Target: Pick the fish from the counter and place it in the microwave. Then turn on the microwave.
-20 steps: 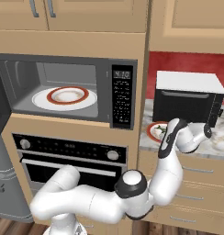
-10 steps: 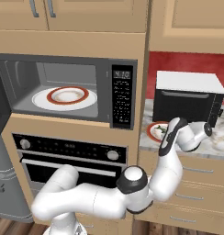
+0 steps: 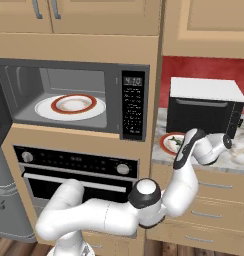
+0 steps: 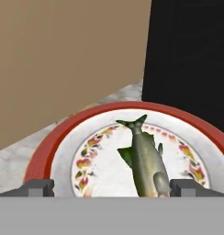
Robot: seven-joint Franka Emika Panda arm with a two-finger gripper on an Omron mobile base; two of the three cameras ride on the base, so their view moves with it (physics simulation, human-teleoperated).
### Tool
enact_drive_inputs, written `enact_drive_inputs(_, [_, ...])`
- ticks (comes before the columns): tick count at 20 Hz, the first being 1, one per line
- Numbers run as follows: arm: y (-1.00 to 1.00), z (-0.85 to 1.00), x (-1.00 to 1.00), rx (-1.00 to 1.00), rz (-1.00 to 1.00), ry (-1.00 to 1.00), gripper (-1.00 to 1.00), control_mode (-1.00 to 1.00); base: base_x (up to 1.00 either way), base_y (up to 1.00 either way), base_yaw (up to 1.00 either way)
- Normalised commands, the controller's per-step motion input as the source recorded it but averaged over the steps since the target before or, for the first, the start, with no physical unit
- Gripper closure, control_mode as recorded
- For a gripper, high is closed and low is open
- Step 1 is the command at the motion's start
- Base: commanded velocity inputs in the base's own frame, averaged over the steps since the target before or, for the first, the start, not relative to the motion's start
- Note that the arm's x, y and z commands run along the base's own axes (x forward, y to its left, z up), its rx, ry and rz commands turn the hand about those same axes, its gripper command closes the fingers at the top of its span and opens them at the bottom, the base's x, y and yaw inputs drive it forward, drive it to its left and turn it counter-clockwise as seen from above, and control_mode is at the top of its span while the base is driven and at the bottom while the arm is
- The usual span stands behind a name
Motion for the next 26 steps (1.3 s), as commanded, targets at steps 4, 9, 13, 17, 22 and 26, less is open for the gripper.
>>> enact_drive_inputs(4, [0.00, -0.07, 0.17, 0.00, 0.00, 0.00, -1.00, -1.00, 0.00, 0.00, 0.00])
enact_drive_inputs(9, [0.00, -0.09, 0.17, 0.00, 0.00, 0.00, -1.00, -1.00, 0.00, 0.00, 0.00])
enact_drive_inputs(13, [-0.03, -0.13, 0.16, 0.00, 0.00, 0.01, -1.00, -1.00, 0.00, 0.00, 0.00])
enact_drive_inputs(17, [-0.06, -0.13, 0.16, -0.01, 0.00, 0.02, -1.00, -1.00, 0.00, 0.00, 0.00])
enact_drive_inputs(22, [-0.10, -0.12, 0.16, -0.01, 0.00, 0.04, -1.00, -1.00, 0.00, 0.00, 0.00])
enact_drive_inputs(26, [-0.09, -0.11, 0.16, 0.00, 0.00, 0.04, -1.00, -1.00, 0.00, 0.00, 0.00])
